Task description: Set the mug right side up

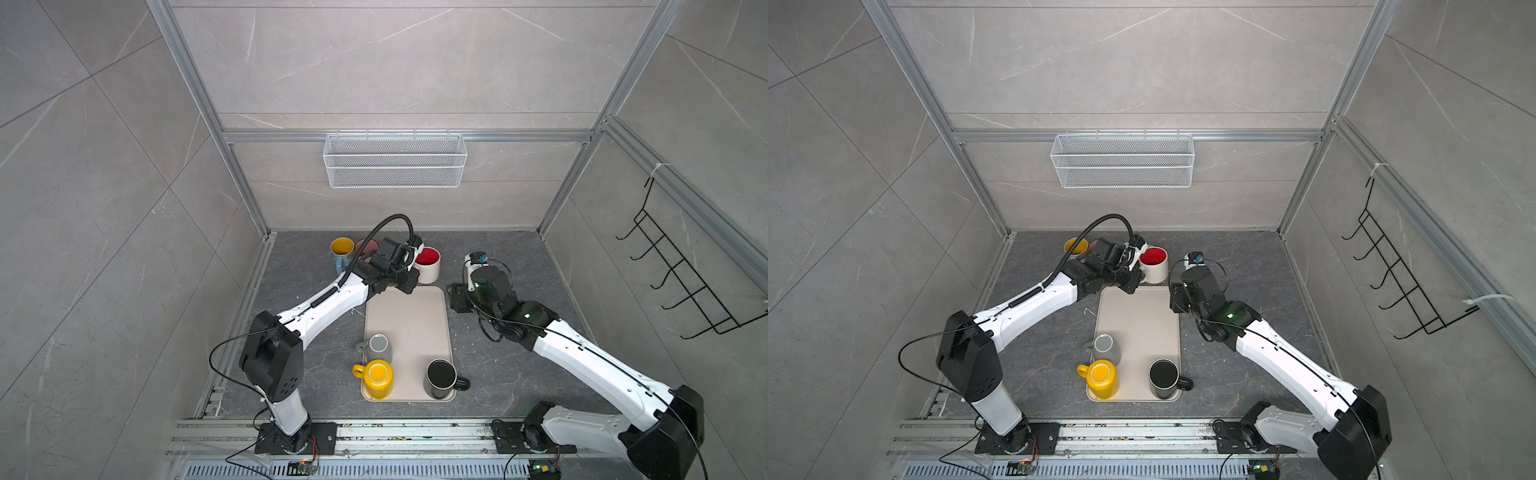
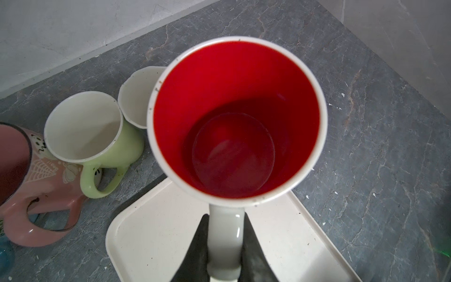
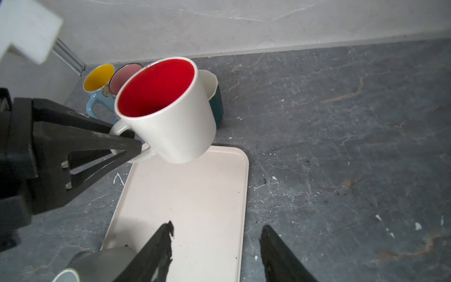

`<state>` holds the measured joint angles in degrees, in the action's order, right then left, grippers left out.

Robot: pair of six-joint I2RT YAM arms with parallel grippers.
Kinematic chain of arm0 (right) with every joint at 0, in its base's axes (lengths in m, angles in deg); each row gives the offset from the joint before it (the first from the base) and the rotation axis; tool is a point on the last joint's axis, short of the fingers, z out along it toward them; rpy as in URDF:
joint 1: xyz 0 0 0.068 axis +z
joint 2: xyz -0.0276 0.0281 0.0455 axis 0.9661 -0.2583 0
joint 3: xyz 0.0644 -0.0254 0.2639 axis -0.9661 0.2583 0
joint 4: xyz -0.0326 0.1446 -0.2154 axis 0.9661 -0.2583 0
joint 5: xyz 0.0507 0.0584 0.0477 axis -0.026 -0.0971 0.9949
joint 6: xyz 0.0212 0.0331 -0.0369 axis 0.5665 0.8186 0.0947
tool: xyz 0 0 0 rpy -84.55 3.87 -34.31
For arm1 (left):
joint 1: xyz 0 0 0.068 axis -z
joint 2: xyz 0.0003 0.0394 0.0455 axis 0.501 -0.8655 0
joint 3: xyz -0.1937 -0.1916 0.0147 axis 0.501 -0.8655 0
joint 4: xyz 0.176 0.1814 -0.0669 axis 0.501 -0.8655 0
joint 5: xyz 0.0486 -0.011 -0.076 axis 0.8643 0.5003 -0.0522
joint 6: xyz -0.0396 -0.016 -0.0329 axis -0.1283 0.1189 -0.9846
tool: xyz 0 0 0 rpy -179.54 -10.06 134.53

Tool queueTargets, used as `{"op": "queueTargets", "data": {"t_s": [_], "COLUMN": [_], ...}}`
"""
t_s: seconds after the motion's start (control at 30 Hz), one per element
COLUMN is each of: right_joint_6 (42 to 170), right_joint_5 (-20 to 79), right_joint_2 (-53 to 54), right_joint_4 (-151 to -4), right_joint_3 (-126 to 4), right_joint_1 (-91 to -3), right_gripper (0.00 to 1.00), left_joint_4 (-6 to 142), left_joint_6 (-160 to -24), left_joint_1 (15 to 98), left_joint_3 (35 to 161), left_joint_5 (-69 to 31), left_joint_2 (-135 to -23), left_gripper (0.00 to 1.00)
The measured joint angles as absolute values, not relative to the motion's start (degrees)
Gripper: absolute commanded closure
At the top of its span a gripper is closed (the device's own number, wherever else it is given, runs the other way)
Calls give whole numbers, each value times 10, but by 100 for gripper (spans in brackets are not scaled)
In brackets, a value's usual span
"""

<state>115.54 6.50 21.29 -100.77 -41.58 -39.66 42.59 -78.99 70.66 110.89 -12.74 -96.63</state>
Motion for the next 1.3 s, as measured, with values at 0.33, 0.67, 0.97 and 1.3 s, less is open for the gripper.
{"op": "queueTargets", "data": {"t_s": [0.33, 0.67, 0.97, 1.3], "right_joint_6": [1239, 1273, 1284, 1285], "right_joint_5": [135, 151, 165, 171], "right_joint_2": [231, 277, 288, 296], "right_joint_4": [-1018, -1020, -1020, -1020], "right_joint_3": [-372, -337, -320, -319], "right_joint_1": [-452, -482, -498, -507], "right_gripper": [40, 40, 40, 40], "left_joint_4": [465, 495, 525, 541], "left_joint_6": [-817, -826, -830, -830], "left_joint_1": [726, 730, 732, 732], "left_joint_3": [1169, 1222, 1255, 1287], "left_joint_5": [-102, -90, -76, -66], "left_joint_2": [-1064, -1146, -1211, -1263], "left_gripper": [100, 100, 100, 100]}}
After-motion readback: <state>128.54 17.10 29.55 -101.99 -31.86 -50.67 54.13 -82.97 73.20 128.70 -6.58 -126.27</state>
